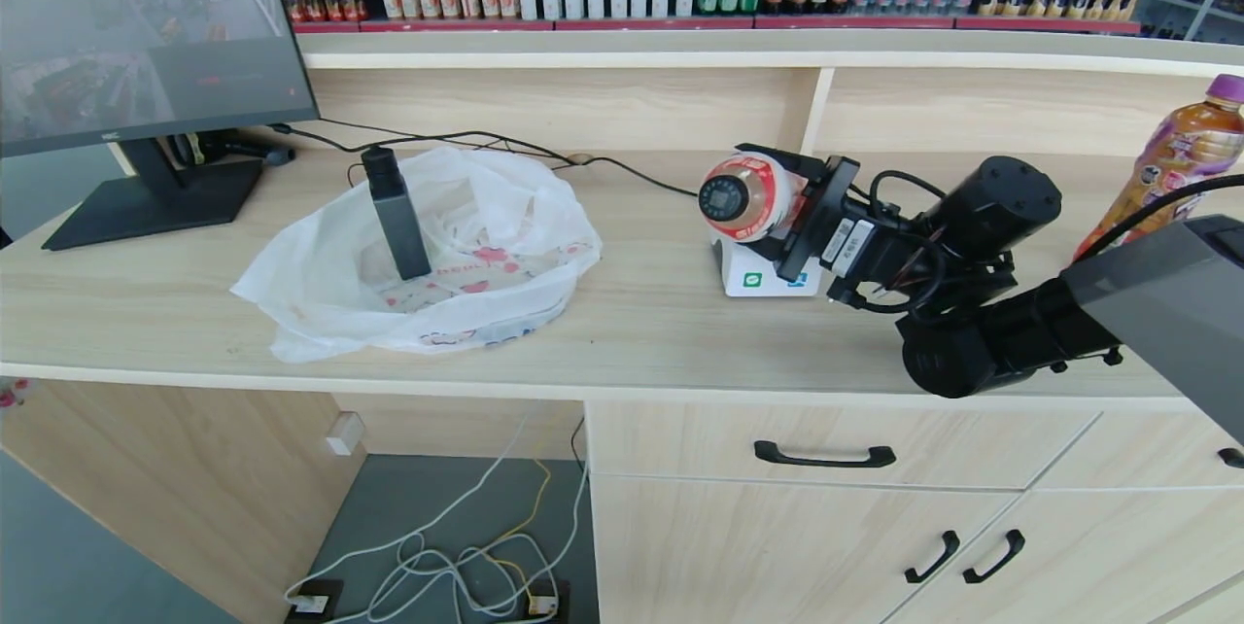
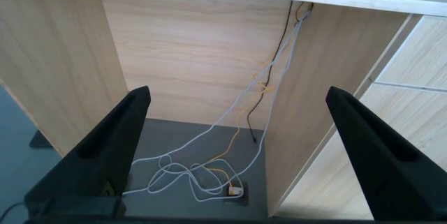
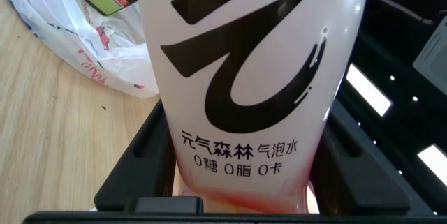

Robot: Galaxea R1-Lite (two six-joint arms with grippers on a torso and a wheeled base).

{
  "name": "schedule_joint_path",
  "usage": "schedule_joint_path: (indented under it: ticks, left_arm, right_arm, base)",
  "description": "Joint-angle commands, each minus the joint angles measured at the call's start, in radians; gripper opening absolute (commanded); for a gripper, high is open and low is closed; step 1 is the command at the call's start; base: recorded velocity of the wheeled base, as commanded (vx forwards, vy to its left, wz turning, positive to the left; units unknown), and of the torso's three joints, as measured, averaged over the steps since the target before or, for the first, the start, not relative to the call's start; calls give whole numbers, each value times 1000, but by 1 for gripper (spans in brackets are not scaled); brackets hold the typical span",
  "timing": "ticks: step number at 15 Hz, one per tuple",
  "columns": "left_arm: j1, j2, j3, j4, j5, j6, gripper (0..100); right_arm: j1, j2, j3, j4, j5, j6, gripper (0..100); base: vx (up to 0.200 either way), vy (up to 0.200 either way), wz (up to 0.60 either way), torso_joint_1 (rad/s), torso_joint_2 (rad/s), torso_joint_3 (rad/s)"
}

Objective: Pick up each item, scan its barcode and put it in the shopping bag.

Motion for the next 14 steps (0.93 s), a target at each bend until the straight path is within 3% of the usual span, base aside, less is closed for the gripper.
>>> schedule_joint_path:
  ticks: [1, 14]
  left_arm:
    - [0, 0, 0, 0, 0, 0, 100]
    - [0, 0, 0, 0, 0, 0, 100]
  right_arm:
    - [1, 2, 1, -1, 0, 0, 0]
    - [2, 2, 2, -1, 2, -7, 0]
  base:
    - [0, 0, 0, 0, 0, 0]
    - [0, 0, 0, 0, 0, 0]
